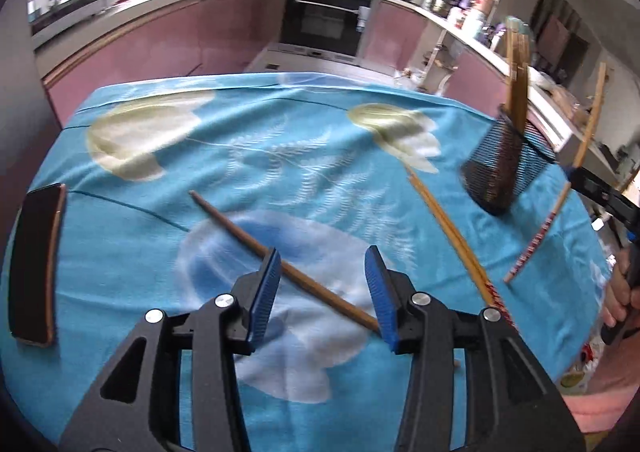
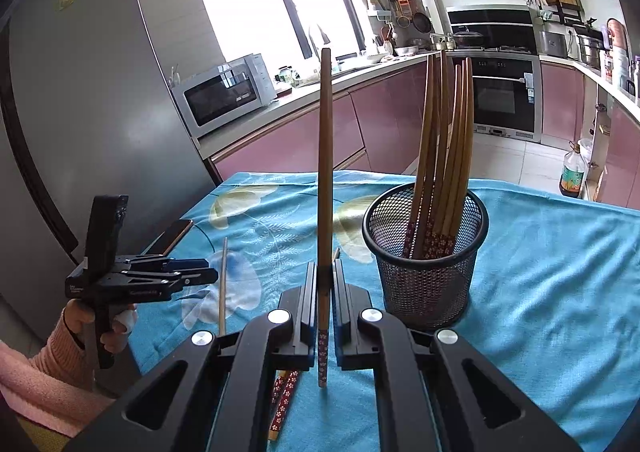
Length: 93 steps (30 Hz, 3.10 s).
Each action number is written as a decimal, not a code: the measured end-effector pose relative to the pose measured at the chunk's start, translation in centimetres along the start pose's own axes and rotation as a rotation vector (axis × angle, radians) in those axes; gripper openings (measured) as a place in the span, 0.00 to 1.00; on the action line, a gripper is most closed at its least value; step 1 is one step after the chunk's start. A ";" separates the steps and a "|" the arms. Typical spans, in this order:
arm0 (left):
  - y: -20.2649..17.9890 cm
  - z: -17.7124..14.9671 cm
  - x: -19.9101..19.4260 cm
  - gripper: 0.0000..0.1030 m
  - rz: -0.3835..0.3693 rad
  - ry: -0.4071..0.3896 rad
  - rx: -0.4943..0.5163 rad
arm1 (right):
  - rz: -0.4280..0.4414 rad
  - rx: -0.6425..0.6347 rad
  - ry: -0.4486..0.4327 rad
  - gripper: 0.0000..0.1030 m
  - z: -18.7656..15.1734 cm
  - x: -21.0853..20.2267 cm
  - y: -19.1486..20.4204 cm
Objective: Organize utensils
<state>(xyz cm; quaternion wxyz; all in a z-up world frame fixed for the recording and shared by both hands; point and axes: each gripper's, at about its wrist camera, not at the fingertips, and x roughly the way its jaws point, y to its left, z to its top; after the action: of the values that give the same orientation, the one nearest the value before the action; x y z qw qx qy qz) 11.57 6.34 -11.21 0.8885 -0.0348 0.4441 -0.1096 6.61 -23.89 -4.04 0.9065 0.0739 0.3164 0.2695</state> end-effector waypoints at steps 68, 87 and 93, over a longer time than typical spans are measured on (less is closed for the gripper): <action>-8.1 0.9 5.5 0.19 -0.022 0.063 0.296 | -0.063 -0.032 0.234 0.25 -2.5 9.1 0.8; -7.9 0.2 4.7 0.15 -0.054 0.071 0.238 | -0.140 -0.031 0.310 0.06 -3.6 10.1 0.5; -7.8 -0.2 4.3 0.24 -0.049 0.075 0.249 | -0.118 -0.059 0.340 0.07 -4.8 8.5 1.2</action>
<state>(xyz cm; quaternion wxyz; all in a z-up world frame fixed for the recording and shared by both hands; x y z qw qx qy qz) 12.63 -2.23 -13.45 0.8659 0.0692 0.4588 -0.1867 8.70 -18.54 -12.00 0.8560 -0.0182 0.4609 0.2336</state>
